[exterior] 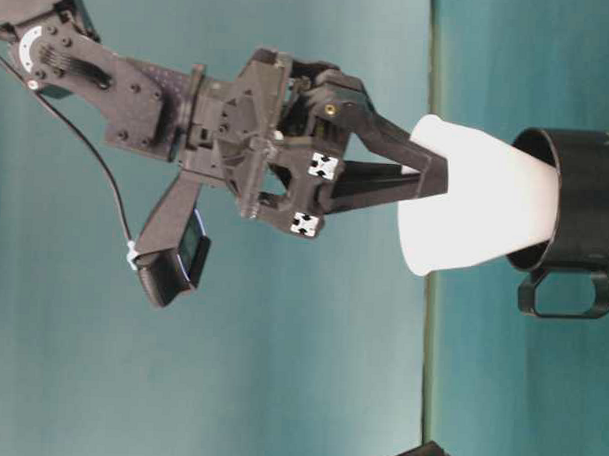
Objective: Put the paper cup into the moved cup holder.
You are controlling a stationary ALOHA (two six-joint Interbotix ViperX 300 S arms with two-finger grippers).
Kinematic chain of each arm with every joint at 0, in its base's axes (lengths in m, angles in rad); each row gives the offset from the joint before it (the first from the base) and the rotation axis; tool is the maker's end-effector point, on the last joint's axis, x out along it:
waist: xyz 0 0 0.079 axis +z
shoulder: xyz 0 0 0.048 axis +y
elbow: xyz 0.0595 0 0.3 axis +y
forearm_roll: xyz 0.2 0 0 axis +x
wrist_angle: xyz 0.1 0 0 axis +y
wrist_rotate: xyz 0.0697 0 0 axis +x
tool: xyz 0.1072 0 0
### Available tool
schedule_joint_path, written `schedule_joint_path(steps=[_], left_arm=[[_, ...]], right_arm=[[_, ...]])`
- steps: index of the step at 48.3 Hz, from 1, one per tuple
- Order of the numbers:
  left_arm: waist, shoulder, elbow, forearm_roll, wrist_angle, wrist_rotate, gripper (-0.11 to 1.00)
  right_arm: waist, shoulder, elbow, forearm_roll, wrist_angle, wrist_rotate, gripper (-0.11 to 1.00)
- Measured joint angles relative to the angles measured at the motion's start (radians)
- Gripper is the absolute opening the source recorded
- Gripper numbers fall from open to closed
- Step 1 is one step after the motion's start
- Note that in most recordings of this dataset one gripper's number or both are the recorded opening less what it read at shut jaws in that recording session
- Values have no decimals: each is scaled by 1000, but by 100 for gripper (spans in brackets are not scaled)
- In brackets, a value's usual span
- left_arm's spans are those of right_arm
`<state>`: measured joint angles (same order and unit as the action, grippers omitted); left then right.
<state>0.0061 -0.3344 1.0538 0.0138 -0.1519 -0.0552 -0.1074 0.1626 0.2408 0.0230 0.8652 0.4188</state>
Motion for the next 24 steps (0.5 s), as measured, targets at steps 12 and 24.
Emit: schedule_joint_path(steps=[12,24], left_arm=[[0,0,0,-2,0,0,81],[0,2,0,0,0,0,81]], right_arm=[[3,25,3,2,-8,0,3],[14,32,9,2,-18,0,3]])
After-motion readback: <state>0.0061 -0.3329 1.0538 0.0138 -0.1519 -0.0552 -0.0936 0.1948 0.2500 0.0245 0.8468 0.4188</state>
